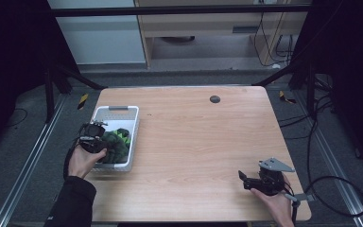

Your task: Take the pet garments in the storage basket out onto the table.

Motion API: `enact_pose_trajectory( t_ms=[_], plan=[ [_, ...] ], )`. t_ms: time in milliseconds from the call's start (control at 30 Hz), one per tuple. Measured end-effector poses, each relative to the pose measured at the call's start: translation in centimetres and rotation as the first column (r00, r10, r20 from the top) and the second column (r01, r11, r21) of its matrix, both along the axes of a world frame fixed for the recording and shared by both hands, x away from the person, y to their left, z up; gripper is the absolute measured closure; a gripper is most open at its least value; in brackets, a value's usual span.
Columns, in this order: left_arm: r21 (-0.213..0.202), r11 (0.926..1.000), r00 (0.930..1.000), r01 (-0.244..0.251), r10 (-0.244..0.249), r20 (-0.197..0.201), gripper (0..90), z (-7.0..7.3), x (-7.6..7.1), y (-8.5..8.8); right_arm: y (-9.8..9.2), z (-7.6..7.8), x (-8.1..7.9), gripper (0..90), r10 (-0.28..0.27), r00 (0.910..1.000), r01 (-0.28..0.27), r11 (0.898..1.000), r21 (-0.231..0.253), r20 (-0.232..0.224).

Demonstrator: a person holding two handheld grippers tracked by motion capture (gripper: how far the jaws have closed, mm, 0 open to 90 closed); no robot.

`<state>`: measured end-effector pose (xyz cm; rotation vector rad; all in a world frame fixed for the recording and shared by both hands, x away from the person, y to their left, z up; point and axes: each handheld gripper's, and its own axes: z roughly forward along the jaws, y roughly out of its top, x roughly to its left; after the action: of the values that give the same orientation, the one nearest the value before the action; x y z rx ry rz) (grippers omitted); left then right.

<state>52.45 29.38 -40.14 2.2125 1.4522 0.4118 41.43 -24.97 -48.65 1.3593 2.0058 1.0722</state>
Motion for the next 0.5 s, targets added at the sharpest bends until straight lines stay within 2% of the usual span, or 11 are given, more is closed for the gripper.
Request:
enact_pose_trajectory(
  t_ms=[133, 200, 467, 500],
  plan=[
    [-0.012, 0.9999, 0.9991, 0.011, -0.01, 0.041, 75.9, 1.8, -0.5, 0.2, 0.0, 0.0, 0.0, 10.2, 0.001, 1.0, -0.001, 1.0, -0.007, 0.007],
    [-0.011, 0.9999, 0.9988, 0.013, -0.012, 0.047, 75.9, 2.2, -0.7, 0.2, 0.0, 0.0, 0.0, 10.2, 0.001, 1.0, -0.001, 1.0, -0.006, 0.006],
    [-0.028, 0.9982, 0.9921, 0.052, -0.049, 0.116, 75.9, 5.3, -2.0, 0.4, -0.1, 0.0, 0.0, 10.1, -0.001, 0.9999, 0.001, 1.0, -0.007, 0.015],
    [-0.028, 0.9982, 0.9921, 0.052, -0.049, 0.116, 75.9, 5.3, -2.0, 0.4, -0.1, 0.0, 0.0, 10.1, -0.001, 0.9999, 0.001, 1.0, -0.007, 0.015]
  ],
)
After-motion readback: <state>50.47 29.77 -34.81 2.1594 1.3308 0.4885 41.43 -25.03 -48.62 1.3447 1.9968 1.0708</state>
